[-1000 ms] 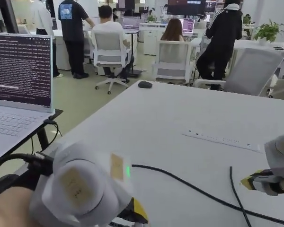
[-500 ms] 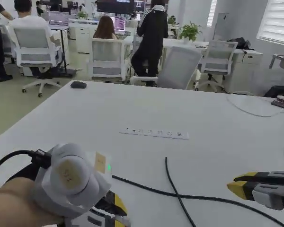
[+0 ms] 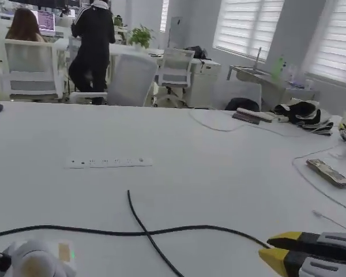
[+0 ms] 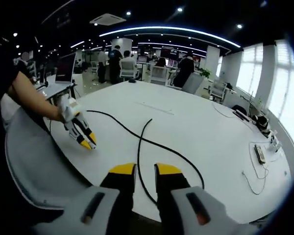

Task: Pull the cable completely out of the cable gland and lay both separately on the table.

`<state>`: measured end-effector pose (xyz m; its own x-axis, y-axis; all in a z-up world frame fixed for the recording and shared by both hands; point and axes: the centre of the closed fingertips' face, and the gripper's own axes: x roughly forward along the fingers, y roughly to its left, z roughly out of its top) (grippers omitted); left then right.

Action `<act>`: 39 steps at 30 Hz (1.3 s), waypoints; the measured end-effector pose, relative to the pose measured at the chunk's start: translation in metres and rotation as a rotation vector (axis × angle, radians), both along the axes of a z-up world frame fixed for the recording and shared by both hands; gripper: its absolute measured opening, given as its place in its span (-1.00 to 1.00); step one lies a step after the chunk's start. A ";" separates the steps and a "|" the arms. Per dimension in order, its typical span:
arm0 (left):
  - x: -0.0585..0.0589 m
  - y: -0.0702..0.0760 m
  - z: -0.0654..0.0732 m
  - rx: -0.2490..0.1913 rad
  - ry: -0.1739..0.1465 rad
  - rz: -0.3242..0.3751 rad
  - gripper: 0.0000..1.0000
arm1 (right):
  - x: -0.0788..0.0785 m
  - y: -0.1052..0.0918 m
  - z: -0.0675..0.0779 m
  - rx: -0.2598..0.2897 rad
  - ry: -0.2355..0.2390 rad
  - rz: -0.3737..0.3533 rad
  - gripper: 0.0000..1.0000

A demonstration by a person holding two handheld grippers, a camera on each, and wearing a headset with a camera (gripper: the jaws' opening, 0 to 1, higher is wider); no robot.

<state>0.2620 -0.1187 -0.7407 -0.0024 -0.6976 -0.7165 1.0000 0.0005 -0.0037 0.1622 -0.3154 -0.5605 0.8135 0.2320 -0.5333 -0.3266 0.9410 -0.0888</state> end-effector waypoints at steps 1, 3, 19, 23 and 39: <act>0.001 0.000 -0.001 -0.009 0.015 0.014 -0.67 | -0.003 0.002 0.002 0.001 -0.003 -0.006 -0.71; 0.003 -0.001 -0.002 -0.030 0.023 0.020 -0.67 | -0.011 0.006 0.005 -0.010 -0.008 -0.020 -0.71; 0.007 0.030 0.032 -0.104 0.027 0.080 -0.28 | -0.025 0.045 0.026 -0.036 -0.039 -0.034 -0.68; 0.002 0.052 0.075 -0.158 0.013 0.113 -0.23 | -0.019 0.059 0.027 -0.042 -0.038 -0.005 -0.66; -0.019 0.186 0.194 -0.215 -0.040 0.498 -0.16 | 0.003 0.130 -0.031 0.027 0.169 0.151 -0.45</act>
<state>0.2426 0.0676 -0.5471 0.3899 -0.7382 -0.5505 0.8785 0.4774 -0.0179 0.1652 -0.1852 -0.5918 0.6683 0.3600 -0.6510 -0.4717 0.8817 0.0034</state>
